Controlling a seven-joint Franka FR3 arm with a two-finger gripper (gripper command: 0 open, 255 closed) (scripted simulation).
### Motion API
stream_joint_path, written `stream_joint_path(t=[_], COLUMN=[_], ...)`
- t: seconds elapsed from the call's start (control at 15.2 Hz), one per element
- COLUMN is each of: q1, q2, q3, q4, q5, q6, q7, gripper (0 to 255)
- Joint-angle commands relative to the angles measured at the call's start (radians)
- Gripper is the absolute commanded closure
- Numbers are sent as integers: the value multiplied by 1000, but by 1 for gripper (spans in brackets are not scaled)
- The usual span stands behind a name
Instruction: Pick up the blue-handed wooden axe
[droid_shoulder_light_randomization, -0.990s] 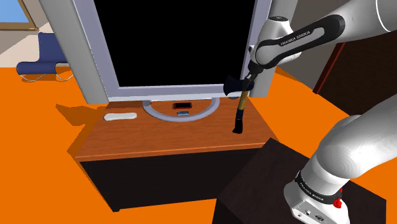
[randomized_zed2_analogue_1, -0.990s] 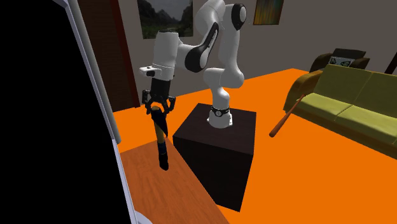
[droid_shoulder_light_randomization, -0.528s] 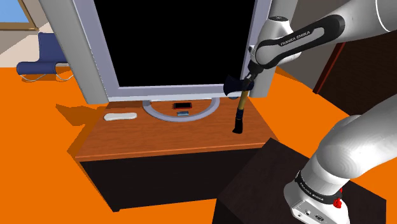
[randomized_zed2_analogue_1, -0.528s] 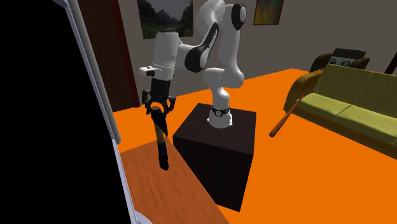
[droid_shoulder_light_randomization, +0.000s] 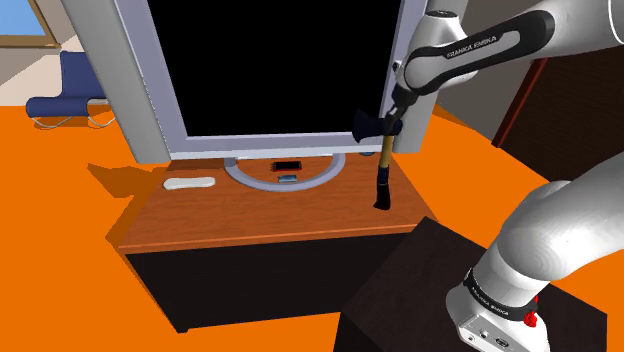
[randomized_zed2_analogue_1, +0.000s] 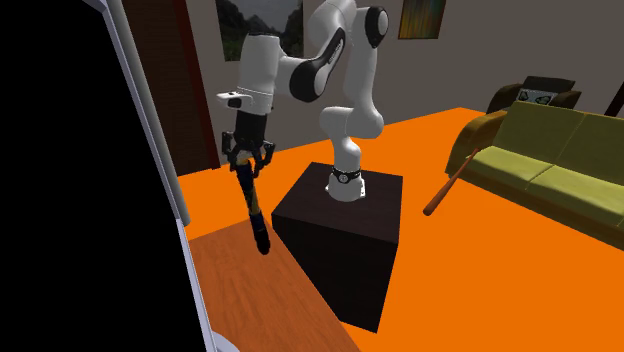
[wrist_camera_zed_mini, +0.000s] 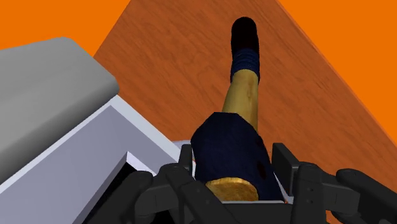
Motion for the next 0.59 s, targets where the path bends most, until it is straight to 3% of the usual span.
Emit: stream_joint_path(t=[0.0, 0.53], q1=[1, 5], q2=[-12, -40], q3=[4, 15], q4=[19, 94], q5=[2, 11], q6=[-31, -133], q7=[0, -7], gripper=[255, 255])
